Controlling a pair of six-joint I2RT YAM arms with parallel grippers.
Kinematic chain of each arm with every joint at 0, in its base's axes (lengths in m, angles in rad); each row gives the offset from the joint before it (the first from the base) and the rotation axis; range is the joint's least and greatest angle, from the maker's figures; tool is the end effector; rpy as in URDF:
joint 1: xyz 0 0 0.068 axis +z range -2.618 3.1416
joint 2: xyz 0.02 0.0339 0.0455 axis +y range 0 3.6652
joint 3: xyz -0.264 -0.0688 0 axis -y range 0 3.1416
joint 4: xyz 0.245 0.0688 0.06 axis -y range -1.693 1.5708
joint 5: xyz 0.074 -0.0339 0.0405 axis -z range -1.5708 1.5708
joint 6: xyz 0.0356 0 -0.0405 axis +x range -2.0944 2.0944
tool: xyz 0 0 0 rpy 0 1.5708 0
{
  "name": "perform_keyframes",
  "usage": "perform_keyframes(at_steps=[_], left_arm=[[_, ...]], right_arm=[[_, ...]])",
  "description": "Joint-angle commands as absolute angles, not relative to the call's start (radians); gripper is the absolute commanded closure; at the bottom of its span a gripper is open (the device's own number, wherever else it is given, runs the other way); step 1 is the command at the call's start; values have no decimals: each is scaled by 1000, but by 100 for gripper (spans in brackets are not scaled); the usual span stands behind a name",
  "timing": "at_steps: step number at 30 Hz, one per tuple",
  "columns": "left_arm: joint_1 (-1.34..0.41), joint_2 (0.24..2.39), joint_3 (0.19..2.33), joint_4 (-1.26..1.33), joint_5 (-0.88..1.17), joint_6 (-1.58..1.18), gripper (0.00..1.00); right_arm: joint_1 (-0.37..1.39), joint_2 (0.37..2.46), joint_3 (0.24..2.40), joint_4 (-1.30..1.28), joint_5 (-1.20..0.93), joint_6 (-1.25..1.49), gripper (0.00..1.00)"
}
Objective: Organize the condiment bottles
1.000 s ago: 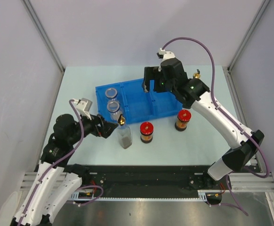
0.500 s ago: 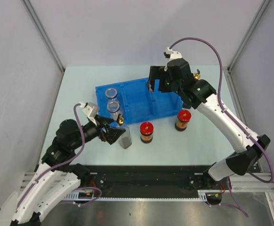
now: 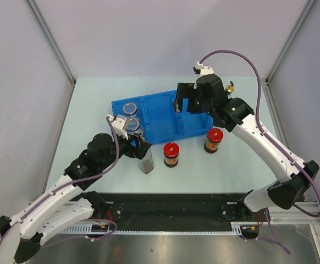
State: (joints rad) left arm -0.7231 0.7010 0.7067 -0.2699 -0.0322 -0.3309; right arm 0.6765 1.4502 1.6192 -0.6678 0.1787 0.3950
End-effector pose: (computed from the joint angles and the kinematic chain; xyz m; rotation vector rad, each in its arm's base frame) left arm 0.1272 -0.1108 0.3166 0.3462 1.8623 -0.7028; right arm 0.2499 0.1925 0.4238 -0.1833 2.0873 0.4733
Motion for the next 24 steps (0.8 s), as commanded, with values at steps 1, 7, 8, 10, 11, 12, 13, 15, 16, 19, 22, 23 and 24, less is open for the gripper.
perform_keyframes(at_steps=[1, 7, 8, 10, 11, 12, 13, 15, 16, 19, 22, 23, 24], left_arm=[[-744, 719, 733, -232, -150, -314, 18], [-758, 733, 738, -238, -166, -314, 27], [-759, 735, 738, -239, -164, -314, 28], [-764, 741, 733, -241, -167, -314, 30], [-765, 742, 732, -238, -170, -314, 32], [-768, 745, 732, -239, -172, -314, 35], [-770, 752, 733, -238, -176, -314, 37], [-778, 759, 741, -239, -179, -314, 47], [-779, 761, 742, -241, -187, -313, 51], [-792, 776, 761, -247, -199, -311, 64], [-796, 787, 784, -253, -213, -311, 77], [-799, 791, 796, -253, -215, -310, 80], [-802, 799, 804, -253, -216, -308, 89]], right_arm=[[672, 1393, 1598, -638, 187, 414, 0], [669, 1379, 1586, -641, 189, 419, 0], [669, 1379, 1583, -641, 187, 419, 0], [667, 1374, 1577, -641, 189, 422, 0], [666, 1371, 1574, -641, 187, 422, 0], [667, 1370, 1571, -643, 187, 423, 0], [666, 1368, 1569, -646, 187, 425, 0], [666, 1364, 1565, -647, 187, 425, 0], [667, 1362, 1563, -649, 187, 428, 0], [667, 1353, 1555, -652, 186, 431, 0], [669, 1338, 1546, -653, 189, 434, 0], [669, 1335, 1542, -652, 192, 434, 0], [667, 1327, 1539, -652, 192, 436, 0]])
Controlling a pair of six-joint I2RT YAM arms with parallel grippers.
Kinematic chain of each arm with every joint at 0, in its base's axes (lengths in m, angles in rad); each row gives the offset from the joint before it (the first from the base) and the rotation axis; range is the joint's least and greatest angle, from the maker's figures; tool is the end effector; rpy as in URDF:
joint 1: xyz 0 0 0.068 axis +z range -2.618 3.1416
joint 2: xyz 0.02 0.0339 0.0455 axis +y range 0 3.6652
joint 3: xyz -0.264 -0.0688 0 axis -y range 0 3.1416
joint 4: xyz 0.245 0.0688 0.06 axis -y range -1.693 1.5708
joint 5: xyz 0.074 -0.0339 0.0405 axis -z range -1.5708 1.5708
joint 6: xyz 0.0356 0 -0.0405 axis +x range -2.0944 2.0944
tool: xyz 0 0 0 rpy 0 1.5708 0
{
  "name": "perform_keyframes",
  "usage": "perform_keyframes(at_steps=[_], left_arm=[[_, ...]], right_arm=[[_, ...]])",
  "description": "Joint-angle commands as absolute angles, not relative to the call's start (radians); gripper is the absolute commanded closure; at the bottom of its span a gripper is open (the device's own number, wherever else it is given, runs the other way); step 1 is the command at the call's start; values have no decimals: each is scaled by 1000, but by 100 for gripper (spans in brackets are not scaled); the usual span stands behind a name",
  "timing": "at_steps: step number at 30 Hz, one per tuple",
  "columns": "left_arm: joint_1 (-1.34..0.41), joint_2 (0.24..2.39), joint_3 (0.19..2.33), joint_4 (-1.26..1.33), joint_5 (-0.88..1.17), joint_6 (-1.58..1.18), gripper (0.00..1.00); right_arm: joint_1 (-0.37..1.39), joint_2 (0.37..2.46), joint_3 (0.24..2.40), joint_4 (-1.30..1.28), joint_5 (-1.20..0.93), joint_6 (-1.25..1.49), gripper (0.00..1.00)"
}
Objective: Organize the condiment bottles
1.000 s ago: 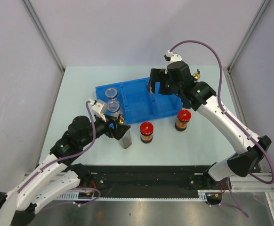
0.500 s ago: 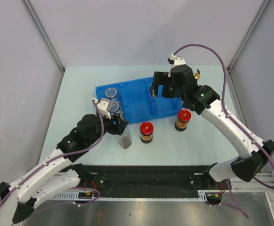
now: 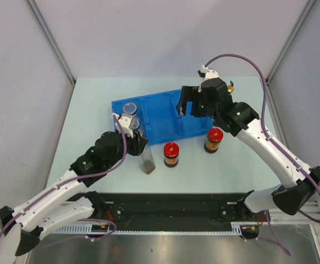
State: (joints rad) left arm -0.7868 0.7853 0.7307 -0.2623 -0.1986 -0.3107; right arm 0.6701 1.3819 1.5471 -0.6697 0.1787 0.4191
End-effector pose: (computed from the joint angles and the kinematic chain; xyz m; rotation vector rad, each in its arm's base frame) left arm 0.1354 -0.1258 0.3128 0.3174 1.8942 -0.5611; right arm 0.2372 0.1799 0.4196 -0.1527 2.0968 0.4810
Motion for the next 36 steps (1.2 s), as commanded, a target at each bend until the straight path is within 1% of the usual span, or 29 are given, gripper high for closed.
perform_keyframes(at_steps=[1, 2, 3, 12, 23, 29, 33, 36], left_arm=[[-804, 804, 810, -253, -222, -307, 93], [-805, 811, 828, -261, -233, -307, 98], [-807, 822, 840, -265, -239, -302, 100], [-818, 888, 1026, -296, -282, -239, 100], [-818, 1014, 1285, -241, -304, -150, 100], [-818, 1146, 1409, -167, -360, -74, 100], [-813, 1264, 1492, -117, -414, -25, 100], [-787, 1357, 1561, -91, -416, -18, 100]], right_arm=[[669, 1324, 1534, -653, 193, 434, 0], [667, 1321, 1531, -652, 193, 436, 0], [669, 1319, 1528, -655, 196, 437, 0], [666, 1272, 1494, -661, 212, 442, 0], [661, 1230, 1474, -676, 221, 443, 0], [652, 1216, 1470, -681, 222, 437, 0], [649, 1212, 1463, -683, 222, 430, 0], [644, 1209, 1457, -681, 224, 419, 0]])
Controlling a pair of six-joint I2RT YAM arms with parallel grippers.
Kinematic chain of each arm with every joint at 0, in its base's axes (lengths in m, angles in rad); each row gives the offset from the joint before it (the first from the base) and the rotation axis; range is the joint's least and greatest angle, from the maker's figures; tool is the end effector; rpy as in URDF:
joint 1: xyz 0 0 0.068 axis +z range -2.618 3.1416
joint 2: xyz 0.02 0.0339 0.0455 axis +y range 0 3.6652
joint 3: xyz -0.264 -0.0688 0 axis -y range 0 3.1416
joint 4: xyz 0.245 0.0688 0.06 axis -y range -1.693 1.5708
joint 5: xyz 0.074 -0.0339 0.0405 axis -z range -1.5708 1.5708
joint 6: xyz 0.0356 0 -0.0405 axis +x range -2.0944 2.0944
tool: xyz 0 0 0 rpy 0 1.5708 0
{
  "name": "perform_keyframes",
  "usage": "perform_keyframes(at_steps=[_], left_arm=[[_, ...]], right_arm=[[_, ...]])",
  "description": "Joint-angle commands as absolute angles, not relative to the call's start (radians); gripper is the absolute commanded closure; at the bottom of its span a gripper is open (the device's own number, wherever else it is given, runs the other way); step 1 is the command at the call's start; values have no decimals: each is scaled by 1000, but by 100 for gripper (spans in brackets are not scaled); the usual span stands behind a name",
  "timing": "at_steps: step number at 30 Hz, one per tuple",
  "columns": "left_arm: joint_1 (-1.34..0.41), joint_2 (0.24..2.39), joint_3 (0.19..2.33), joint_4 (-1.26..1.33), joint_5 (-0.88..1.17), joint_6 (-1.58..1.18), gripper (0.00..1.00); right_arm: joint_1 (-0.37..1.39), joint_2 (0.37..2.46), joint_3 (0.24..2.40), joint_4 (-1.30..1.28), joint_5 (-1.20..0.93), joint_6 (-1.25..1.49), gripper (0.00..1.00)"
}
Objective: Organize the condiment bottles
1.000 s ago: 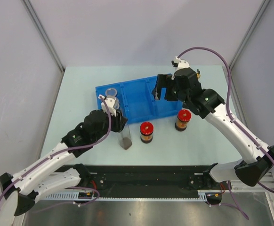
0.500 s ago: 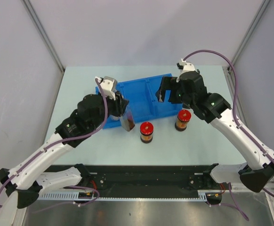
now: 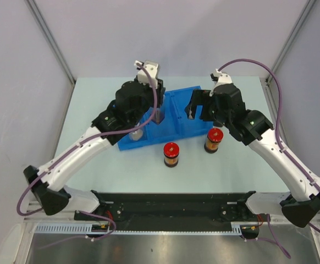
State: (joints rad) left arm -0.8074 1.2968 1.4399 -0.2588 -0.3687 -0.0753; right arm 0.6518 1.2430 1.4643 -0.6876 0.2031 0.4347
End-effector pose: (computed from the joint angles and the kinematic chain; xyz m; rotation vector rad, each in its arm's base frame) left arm 0.2091 -0.1999 0.4496 0.3384 1.6568 -0.3533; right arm 0.2095 0.1509 0.4268 -0.0944 2.0579 0.4756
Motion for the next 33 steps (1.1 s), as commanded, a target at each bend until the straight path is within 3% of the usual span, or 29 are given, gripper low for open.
perform_keyframes(at_steps=[1, 8, 16, 33], left_arm=[[-775, 1406, 1578, -83, -410, -24, 100], [-658, 1589, 1699, -54, -356, -121, 100], [-560, 1709, 1687, -3, -325, -271, 100], [-514, 1864, 1668, 83, -275, -270, 100]], right_arm=[[641, 1206, 1456, -680, 227, 416, 0], [615, 1198, 1448, -690, 235, 403, 0], [562, 1174, 1431, -699, 235, 397, 0], [486, 1195, 1424, -704, 198, 390, 0]])
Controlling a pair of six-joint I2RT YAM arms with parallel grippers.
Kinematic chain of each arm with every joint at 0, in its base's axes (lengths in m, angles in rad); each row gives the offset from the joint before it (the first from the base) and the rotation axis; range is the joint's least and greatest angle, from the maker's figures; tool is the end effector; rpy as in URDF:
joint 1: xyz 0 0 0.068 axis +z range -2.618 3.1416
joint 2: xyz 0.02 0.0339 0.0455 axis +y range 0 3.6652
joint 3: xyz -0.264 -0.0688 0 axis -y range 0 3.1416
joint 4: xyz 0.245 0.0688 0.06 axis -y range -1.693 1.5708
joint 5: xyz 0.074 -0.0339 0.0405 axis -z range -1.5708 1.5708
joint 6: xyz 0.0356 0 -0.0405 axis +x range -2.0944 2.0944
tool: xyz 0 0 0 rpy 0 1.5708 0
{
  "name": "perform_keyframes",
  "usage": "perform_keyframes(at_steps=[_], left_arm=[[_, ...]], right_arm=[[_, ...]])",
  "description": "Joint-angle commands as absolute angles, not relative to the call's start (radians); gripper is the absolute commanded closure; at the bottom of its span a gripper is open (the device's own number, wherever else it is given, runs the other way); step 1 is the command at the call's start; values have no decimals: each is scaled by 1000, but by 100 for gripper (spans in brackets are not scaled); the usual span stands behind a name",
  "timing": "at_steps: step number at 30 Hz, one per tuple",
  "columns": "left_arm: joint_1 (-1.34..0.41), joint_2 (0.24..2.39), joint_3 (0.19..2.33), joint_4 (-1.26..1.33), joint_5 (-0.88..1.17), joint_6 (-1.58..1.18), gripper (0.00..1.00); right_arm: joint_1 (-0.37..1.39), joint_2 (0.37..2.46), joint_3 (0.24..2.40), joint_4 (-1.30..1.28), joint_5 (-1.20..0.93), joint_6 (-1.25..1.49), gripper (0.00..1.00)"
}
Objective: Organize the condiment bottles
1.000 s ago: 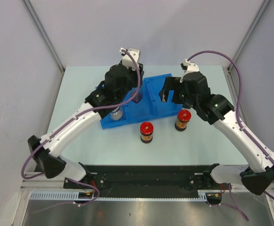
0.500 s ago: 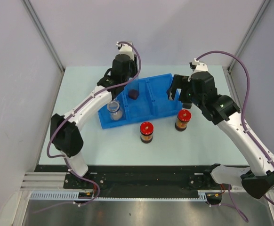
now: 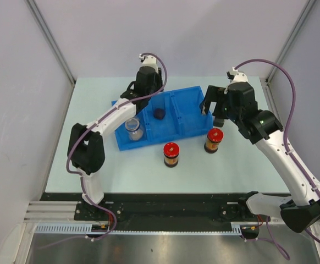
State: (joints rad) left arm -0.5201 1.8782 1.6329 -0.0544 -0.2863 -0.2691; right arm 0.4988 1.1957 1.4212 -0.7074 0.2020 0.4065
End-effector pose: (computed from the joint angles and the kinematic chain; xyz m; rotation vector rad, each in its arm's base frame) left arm 0.4002 -0.2176 0.3319 0.0366 1.8669 -0.2795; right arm 0.2187 0.1110 0.4219 0.0312 2.0608 0.3573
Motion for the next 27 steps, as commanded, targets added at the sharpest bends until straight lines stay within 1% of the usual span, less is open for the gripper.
perform_keyframes(at_steps=[1, 2, 3, 4, 5, 6, 8, 10, 11, 13, 14, 17, 27], left_arm=[[-514, 1867, 1663, 84, -275, -268, 99], [-514, 1867, 1655, 93, -272, -265, 95], [-515, 1864, 1638, 103, -270, -258, 85], [-515, 1864, 1632, 107, -270, -256, 81], [-515, 1864, 1628, 110, -271, -256, 78], [-514, 1865, 1621, 110, -273, -253, 72], [-515, 1867, 1617, 110, -273, -252, 67], [-515, 1861, 1602, 118, -273, -250, 53], [-515, 1856, 1595, 126, -275, -250, 39], [-517, 1847, 1579, 135, -275, -250, 24], [-517, 1838, 1568, 138, -275, -249, 14], [-520, 1824, 1559, 138, -278, -232, 2], [-531, 1660, 1482, 140, -307, -192, 0]], right_arm=[[486, 1195, 1424, -706, 196, 390, 0], [483, 1196, 1424, -704, 199, 390, 0], [479, 1195, 1422, -706, 199, 390, 1], [476, 1196, 1424, -710, 201, 390, 0], [472, 1195, 1424, -712, 199, 390, 0], [468, 1195, 1424, -712, 199, 390, 0], [463, 1195, 1422, -715, 199, 387, 0], [459, 1193, 1420, -718, 199, 388, 0], [457, 1192, 1420, -718, 198, 390, 0], [454, 1189, 1419, -722, 198, 391, 0], [453, 1189, 1420, -724, 198, 390, 0], [451, 1183, 1419, -730, 201, 396, 0], [410, 1175, 1416, -733, 245, 388, 0]])
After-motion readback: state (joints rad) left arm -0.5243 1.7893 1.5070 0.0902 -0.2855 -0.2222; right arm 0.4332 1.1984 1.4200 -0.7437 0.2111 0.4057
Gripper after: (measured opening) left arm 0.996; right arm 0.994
